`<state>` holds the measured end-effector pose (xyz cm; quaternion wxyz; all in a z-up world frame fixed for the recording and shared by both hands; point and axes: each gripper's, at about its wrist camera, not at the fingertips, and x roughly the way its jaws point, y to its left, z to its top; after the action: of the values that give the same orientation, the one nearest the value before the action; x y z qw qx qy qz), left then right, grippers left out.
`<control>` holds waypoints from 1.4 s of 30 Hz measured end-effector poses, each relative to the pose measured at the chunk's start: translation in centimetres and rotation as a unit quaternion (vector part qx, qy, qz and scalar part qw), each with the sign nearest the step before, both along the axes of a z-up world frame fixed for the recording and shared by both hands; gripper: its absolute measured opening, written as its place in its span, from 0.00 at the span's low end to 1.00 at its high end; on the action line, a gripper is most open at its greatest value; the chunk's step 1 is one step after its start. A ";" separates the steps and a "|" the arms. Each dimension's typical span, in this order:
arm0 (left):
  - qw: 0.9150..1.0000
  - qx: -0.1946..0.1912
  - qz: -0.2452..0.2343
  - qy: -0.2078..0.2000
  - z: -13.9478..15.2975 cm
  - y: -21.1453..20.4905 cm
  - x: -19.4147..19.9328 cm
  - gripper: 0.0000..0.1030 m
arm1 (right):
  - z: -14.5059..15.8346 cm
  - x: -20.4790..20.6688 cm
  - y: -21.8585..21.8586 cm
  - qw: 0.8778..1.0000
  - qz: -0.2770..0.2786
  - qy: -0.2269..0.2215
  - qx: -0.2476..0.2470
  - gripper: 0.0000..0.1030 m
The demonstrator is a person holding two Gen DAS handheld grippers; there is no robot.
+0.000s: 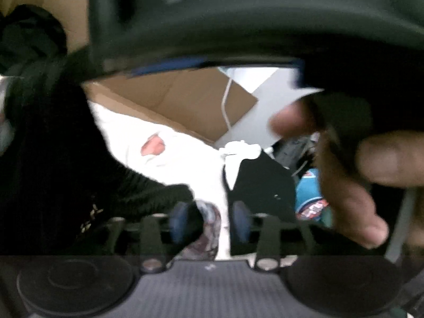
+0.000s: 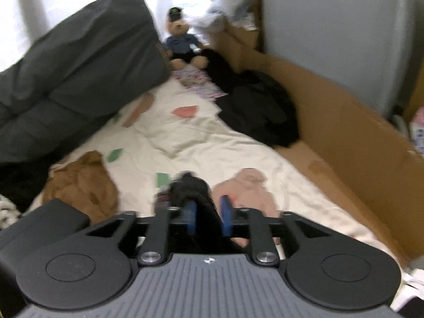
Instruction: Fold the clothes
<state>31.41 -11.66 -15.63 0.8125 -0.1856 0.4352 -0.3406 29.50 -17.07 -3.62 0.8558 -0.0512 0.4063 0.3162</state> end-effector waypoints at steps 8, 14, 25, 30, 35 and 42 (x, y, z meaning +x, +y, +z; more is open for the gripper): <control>1.000 0.011 0.014 -0.025 4.2 -0.2 -4.2 0.49 | 3.3 -3.2 -4.5 0.998 -0.028 -0.050 0.015 0.84; 0.998 0.019 0.024 -0.058 8.6 1.6 -7.9 0.54 | 5.0 -5.6 -8.5 0.989 -0.083 -0.114 0.032 0.84; 0.991 0.027 0.066 -0.111 11.8 5.5 -7.3 0.56 | 5.7 -10.8 -15.9 0.963 -0.188 -0.195 0.014 0.87; 0.986 0.044 0.095 -0.128 12.0 8.4 -7.0 0.56 | 4.6 -13.1 -18.8 0.959 -0.208 -0.189 0.019 0.87; 0.980 0.078 0.119 -0.138 11.2 11.4 -6.2 0.56 | 2.1 -14.7 -20.9 0.963 -0.211 -0.167 0.018 0.87; 0.976 0.126 0.120 -0.129 9.3 12.7 -4.7 0.56 | -1.5 -15.2 -22.0 0.972 -0.205 -0.107 0.030 0.87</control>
<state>26.71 1.07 -6.29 0.9138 -0.0870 0.3405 -0.2037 14.27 -39.08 -5.10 0.9420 0.0253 0.3044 0.1389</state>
